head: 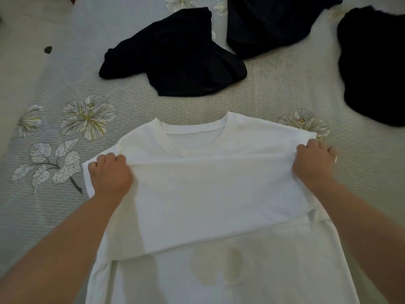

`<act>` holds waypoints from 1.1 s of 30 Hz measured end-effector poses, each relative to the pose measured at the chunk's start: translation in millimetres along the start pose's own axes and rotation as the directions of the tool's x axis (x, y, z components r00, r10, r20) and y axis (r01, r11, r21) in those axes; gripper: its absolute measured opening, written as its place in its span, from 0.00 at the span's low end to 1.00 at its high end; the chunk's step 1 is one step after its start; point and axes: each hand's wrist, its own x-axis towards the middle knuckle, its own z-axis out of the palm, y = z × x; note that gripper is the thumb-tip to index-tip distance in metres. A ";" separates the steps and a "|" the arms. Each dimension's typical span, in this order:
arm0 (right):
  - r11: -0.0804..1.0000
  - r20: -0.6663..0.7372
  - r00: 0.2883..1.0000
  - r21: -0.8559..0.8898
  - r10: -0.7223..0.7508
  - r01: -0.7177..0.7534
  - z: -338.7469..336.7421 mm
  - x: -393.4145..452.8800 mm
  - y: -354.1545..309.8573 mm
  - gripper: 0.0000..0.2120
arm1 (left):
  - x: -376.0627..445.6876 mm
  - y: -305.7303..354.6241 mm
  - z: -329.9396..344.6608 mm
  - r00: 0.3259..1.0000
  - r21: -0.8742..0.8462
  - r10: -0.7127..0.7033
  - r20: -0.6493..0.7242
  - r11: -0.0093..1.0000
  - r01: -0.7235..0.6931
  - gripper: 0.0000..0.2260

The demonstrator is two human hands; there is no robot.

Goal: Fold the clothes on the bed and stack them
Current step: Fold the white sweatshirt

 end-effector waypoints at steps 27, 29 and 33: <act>0.920 -0.082 0.969 0.304 -0.233 0.247 56.2 -98.7 -9.0 0.28 | -108.3 -16.1 61.1 0.979 -0.174 -0.051 0.198 0.981 0.087 0.38; 0.928 -0.032 0.972 0.292 -0.231 0.231 58.5 -95.3 3.3 0.35 | -108.8 -15.7 59.4 0.968 -0.144 -0.041 0.249 0.986 0.079 0.39; 0.949 0.182 0.952 0.246 -0.244 0.196 72.8 -81.7 19.7 0.29 | -107.3 -12.7 55.3 0.953 -0.038 -0.045 0.298 0.998 0.058 0.27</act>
